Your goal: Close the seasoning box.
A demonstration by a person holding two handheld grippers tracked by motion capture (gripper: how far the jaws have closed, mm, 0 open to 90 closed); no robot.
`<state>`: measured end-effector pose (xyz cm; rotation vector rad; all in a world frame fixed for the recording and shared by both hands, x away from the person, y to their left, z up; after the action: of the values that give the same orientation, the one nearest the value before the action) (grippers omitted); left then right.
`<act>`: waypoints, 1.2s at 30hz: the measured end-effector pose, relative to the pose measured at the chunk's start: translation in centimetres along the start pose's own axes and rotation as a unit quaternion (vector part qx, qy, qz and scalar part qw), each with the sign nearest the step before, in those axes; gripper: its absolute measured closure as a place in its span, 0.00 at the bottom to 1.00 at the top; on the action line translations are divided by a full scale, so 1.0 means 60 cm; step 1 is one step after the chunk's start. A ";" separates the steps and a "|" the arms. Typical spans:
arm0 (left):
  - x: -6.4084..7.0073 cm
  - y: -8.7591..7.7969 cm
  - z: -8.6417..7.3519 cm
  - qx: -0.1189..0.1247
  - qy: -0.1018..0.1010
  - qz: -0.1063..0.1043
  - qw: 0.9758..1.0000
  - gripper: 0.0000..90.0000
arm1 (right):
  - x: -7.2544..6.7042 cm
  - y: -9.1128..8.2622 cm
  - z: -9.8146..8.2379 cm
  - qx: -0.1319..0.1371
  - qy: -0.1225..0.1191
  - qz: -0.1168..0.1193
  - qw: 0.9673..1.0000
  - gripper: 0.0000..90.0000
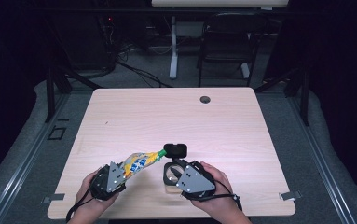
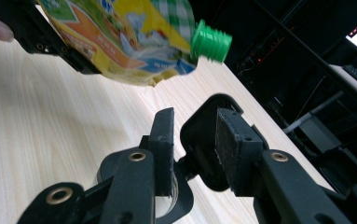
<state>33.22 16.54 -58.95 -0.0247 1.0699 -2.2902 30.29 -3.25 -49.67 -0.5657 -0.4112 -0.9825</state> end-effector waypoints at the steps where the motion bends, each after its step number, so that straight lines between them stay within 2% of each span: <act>1: 0.000 0.000 0.000 -0.001 0.001 0.001 1.000 0.63 | 0.000 -0.001 0.003 0.003 -0.002 -0.001 1.000 0.75; 7: 0.003 0.004 -0.002 -0.013 0.013 0.002 1.000 0.63 | -0.006 -0.009 0.022 0.014 -0.018 0.003 1.000 0.74; 11: 0.005 0.005 0.000 -0.012 0.015 0.004 1.000 0.63 | -0.009 -0.011 0.028 0.017 -0.024 0.004 1.000 0.74; 16: 0.004 0.005 -0.001 -0.017 0.017 0.006 1.000 0.63 | -0.008 -0.012 0.030 0.021 -0.025 0.001 0.999 0.75; 22: 0.001 0.004 -0.001 -0.024 0.027 0.021 0.999 0.63 | -0.007 -0.013 0.031 0.026 -0.031 -0.001 0.999 0.75; 36: 0.003 0.004 0.005 -0.034 0.043 0.039 0.998 0.63 | -0.019 -0.015 0.029 0.028 -0.048 0.000 0.998 0.75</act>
<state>33.25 16.10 -58.97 0.0863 1.1716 -2.2023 28.80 -1.84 -48.72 -0.5647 -0.5225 -0.9432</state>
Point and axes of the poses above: each handheld gripper's, and its own axes: y roughly forward along the jaws, z roughly out of its top, x roughly to its right, the point moved 10 cm from there along y, roughly forward along the jaws, and after that the axes turned 15 degrees about -z, right-handed, at the moved point
